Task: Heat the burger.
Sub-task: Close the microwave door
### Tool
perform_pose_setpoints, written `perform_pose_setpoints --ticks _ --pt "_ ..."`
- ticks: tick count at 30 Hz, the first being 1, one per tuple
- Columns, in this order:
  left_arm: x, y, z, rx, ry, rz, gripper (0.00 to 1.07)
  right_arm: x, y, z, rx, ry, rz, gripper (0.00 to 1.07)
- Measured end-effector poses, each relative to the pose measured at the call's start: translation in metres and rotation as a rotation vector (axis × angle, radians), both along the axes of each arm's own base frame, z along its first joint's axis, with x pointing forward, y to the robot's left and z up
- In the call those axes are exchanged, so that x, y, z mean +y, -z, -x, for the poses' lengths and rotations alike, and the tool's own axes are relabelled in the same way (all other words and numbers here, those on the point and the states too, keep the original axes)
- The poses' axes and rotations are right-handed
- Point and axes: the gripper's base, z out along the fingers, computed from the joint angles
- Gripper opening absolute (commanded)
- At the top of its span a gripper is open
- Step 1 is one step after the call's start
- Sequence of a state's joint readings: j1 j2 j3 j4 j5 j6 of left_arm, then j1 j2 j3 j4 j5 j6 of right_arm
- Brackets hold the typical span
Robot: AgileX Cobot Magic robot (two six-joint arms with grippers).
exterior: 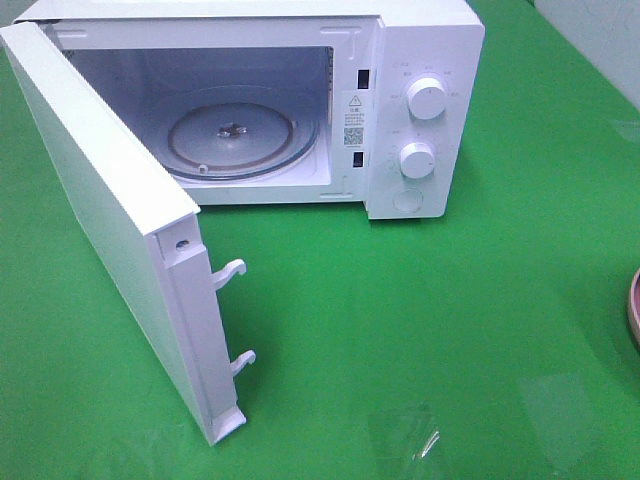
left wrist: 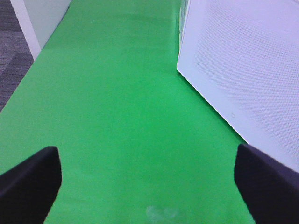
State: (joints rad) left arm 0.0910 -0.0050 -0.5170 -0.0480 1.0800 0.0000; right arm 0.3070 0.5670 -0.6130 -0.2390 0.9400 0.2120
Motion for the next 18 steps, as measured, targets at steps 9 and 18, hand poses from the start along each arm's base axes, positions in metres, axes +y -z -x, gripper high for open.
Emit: perform_pose_setpoints --ticks 9,18 --pt "0.0 0.0 0.0 0.0 0.0 0.0 0.94 -0.015 -0.014 0.049 -0.209 -0.025 -0.049 0.76" --pt "0.0 0.0 0.0 0.0 0.0 0.0 0.94 -0.023 0.003 0.078 -0.302 0.055 -0.061 0.76"
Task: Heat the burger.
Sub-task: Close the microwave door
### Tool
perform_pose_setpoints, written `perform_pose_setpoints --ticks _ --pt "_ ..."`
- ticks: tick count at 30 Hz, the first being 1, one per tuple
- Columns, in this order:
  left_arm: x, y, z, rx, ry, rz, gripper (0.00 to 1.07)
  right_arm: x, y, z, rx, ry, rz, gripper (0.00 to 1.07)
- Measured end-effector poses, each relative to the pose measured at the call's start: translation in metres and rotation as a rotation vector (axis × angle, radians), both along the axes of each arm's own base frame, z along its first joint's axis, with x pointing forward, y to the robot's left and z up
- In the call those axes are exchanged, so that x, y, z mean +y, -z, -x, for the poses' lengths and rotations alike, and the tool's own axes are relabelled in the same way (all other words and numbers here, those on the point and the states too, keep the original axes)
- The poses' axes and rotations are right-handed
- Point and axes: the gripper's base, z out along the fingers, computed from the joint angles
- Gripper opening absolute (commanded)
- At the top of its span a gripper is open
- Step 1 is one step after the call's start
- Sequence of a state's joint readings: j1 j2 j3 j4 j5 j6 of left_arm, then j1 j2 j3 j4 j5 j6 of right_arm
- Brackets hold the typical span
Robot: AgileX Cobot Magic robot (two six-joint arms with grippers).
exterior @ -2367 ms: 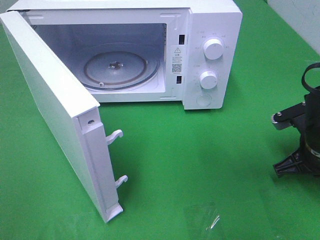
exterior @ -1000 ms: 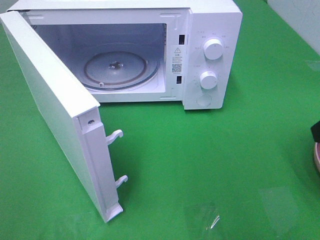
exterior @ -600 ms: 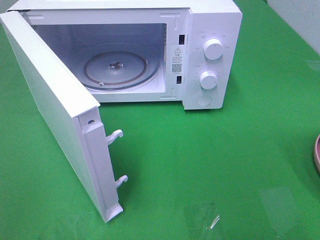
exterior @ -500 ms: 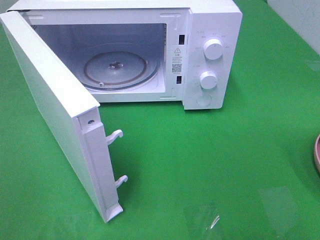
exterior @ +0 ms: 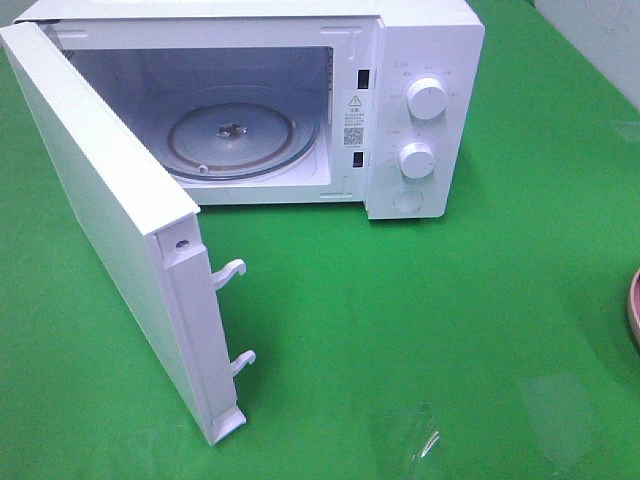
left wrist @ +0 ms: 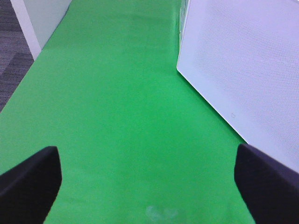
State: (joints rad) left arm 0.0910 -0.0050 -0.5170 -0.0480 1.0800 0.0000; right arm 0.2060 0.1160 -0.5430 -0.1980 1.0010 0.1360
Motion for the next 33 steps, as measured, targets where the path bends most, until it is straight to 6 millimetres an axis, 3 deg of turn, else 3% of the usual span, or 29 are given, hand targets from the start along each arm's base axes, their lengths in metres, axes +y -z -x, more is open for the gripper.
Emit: perform_pose_setpoints --ticks 5,33 --pt "0.0 0.0 0.0 0.0 0.0 0.0 0.94 -0.0003 0.0113 0.0137 -0.081 0.05 -0.023 0.76" --pt "0.0 0.0 0.0 0.0 0.0 0.0 0.94 0.0032 0.0126 0.0145 -0.083 0.045 -0.033 0.76"
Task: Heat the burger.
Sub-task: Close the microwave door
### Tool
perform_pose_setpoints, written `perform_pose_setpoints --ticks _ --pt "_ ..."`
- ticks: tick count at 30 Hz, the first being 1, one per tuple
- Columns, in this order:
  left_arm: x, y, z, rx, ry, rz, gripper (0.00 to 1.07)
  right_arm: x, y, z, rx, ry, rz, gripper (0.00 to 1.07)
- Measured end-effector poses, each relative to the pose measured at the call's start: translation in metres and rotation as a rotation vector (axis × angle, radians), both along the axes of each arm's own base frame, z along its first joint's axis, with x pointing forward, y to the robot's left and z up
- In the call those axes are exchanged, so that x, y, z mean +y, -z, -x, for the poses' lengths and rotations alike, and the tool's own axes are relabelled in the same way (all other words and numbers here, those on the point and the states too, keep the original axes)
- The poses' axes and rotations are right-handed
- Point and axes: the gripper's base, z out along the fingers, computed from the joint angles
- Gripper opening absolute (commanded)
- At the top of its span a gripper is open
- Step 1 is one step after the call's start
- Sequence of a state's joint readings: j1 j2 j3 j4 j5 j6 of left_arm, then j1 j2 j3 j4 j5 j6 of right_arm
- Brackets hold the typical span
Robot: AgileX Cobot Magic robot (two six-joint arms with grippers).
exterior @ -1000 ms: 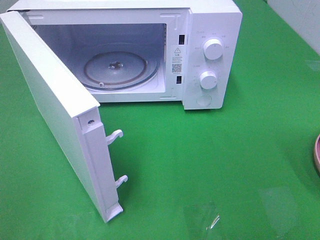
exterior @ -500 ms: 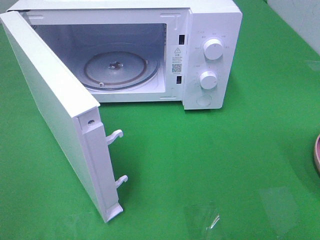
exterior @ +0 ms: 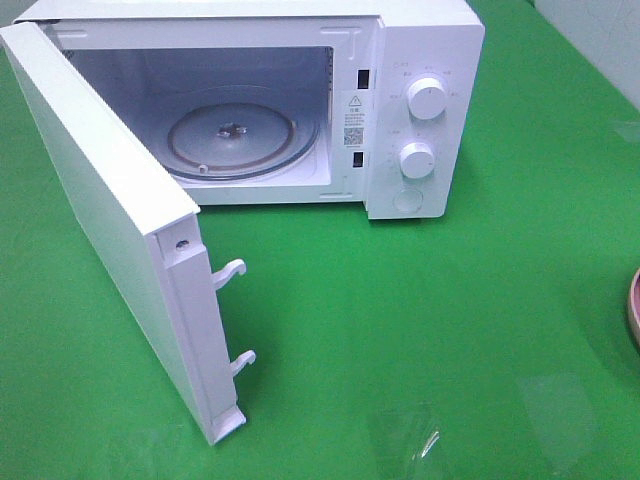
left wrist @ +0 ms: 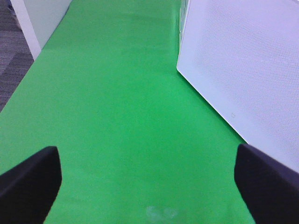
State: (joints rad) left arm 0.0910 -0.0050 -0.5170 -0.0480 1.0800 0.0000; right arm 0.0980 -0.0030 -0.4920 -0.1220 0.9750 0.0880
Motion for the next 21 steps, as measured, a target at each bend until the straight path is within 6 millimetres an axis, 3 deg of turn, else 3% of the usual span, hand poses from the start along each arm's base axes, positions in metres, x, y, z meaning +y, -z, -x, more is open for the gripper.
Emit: perform_pose_setpoints --ticks 21 --pt "0.0 0.0 0.0 0.0 0.0 0.0 0.94 0.0 0.0 0.0 0.0 0.0 0.0 0.76"
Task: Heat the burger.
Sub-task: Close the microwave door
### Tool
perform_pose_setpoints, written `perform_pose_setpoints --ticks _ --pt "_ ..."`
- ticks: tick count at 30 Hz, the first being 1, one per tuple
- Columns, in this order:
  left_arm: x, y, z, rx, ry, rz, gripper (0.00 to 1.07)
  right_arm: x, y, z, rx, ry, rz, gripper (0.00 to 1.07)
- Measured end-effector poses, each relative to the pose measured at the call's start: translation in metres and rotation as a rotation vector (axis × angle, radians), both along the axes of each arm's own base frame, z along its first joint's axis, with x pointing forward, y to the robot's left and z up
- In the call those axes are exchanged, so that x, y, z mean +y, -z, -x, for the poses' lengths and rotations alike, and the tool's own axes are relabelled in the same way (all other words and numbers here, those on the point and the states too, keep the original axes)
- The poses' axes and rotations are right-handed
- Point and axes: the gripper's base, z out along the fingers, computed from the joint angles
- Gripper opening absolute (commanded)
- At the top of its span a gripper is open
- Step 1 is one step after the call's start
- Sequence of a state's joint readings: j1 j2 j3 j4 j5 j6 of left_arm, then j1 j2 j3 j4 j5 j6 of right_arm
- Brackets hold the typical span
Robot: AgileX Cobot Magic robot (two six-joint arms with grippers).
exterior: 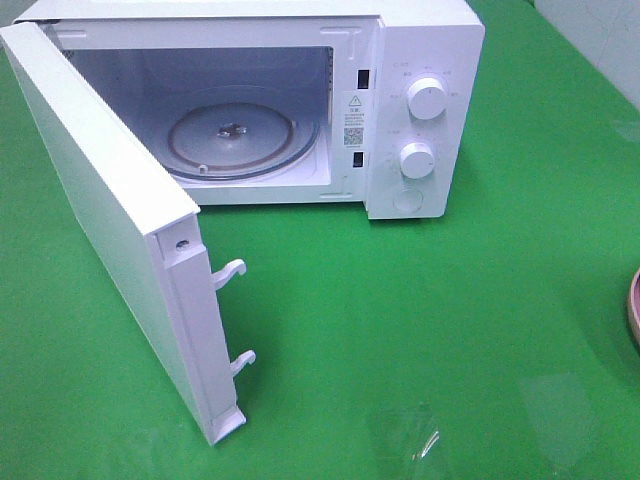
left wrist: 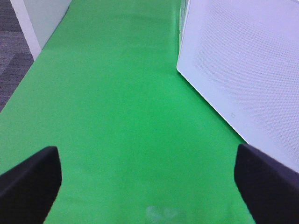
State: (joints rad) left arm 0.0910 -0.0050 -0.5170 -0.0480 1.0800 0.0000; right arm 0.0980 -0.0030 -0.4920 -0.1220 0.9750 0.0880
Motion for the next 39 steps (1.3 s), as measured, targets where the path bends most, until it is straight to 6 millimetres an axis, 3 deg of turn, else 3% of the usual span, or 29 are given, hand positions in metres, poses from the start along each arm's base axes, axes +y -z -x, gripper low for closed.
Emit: perform_pose_setpoints --ticks 8,14,15,17,18,19,20,21,22,23,24,27,33,36,39 --pt "0.0 -0.002 0.0 -0.01 0.001 0.001 0.94 0.0 0.0 0.0 0.0 0.0 0.0 0.76" --pt "0.0 -0.019 -0.002 -0.167 -0.002 -0.005 0.87 0.0 0.0 0.0 0.0 0.0 0.0 0.76" --pt "0.001 -0.023 -0.006 -0.204 -0.004 -0.007 0.79 0.0 0.0 0.0 0.0 0.0 0.0 0.76" --pt "0.001 -0.025 -0.009 -0.211 -0.006 -0.008 0.75 0.0 0.0 0.0 0.0 0.0 0.0 0.76" --pt "0.002 -0.029 -0.017 -0.218 -0.008 -0.008 0.62 0.0 0.0 0.0 0.0 0.0 0.0 0.76" --pt "0.002 -0.029 -0.017 -0.218 -0.008 -0.008 0.62 0.0 0.0 0.0 0.0 0.0 0.0 0.76" --pt "0.003 -0.032 -0.025 -0.219 -0.01 -0.007 0.47 0.0 0.0 0.0 0.0 0.0 0.0 0.76" --pt "0.003 -0.032 -0.025 -0.219 -0.01 -0.007 0.47 0.0 0.0 0.0 0.0 0.0 0.0 0.76" --pt "0.004 -0.034 -0.035 -0.207 -0.012 -0.005 0.28 0.0 0.0 0.0 0.0 0.0 0.0 0.76" --pt "0.004 -0.034 -0.035 -0.207 -0.012 -0.005 0.28 0.0 0.0 0.0 0.0 0.0 0.0 0.76" --pt "0.005 -0.036 -0.045 -0.199 -0.013 -0.003 0.14 0.0 0.0 0.0 0.0 0.0 0.0 0.76" --pt "0.006 -0.039 -0.059 -0.195 -0.014 0.007 0.0 0.0 0.0 0.0 0.0 0.0 0.0 0.76" --pt "0.008 -0.039 -0.082 -0.228 -0.02 0.023 0.0 0.0 0.0 0.0 0.0 0.0 0.0 0.76" --pt "0.011 -0.025 -0.103 -0.274 -0.036 0.037 0.0 0.0 0.0 0.0 0.0 0.0 0.0 0.76" --pt "0.012 -0.02 -0.112 -0.311 -0.045 0.036 0.0 0.0 0.0 0.0 0.0 0.0 0.0 0.76"
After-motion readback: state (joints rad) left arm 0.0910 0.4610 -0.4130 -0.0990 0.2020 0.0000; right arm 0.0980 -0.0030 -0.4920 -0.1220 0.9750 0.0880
